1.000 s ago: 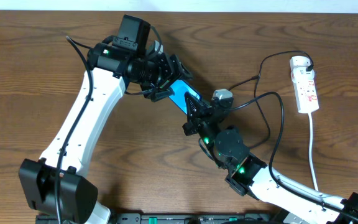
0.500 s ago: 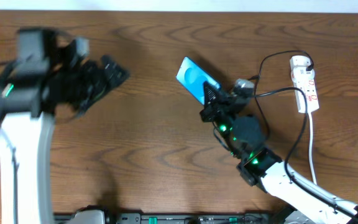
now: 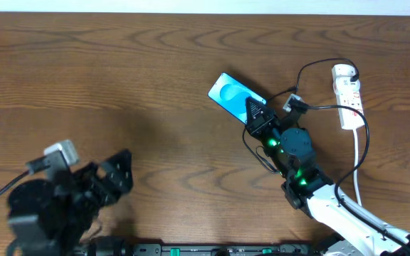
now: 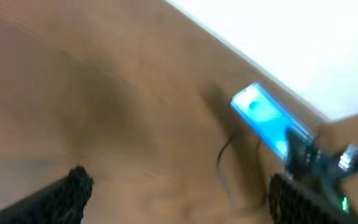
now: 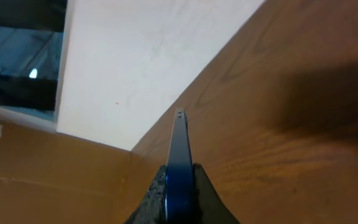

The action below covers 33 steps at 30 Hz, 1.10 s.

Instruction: Plug charger to phone and switch on socket

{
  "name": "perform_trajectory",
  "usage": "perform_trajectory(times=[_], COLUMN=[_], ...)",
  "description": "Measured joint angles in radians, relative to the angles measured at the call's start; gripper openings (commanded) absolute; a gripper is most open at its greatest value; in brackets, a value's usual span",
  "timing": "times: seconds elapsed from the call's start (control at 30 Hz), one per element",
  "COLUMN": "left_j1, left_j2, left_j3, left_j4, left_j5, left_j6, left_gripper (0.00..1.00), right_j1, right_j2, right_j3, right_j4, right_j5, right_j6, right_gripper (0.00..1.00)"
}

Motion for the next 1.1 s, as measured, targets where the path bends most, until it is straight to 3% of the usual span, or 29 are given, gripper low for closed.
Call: perform_trajectory(times=[0.2, 0.43, 0.63, 0.83, 1.1], left_j1=[0.0, -0.061, -0.197, -0.251, -0.251], left_j2=[0.145, 0.56, 0.813, 0.865, 0.864], left_j3=[-0.404, -0.475, -0.478, -0.483, -0.483], left_j4=[0.624, 1.007, 1.254, 1.493, 1.549], left_j5=[0.255, 0.529, 0.611, 0.626, 0.625], left_j6=[-0.283, -0.579, -0.783, -0.926, -1.014], left_gripper=[0.91, 0.92, 0.92, 0.91, 0.85], right_j1=[0.0, 0.0, 0.007, 0.061, 0.133], right_j2=[0.0, 0.0, 0.0, 0.0, 0.038], right_j3=[-0.016, -0.017, -0.017, -0.018, -0.018], right_j4=[0.003, 0.004, 0.004, 0.004, 0.002], right_j5=[-0.028, -0.064, -0.074, -0.076, -0.073], right_j6=[0.104, 0.207, 0.289, 0.374, 0.581], right_gripper=[0.01, 0.01, 0.01, 0.02, 0.02])
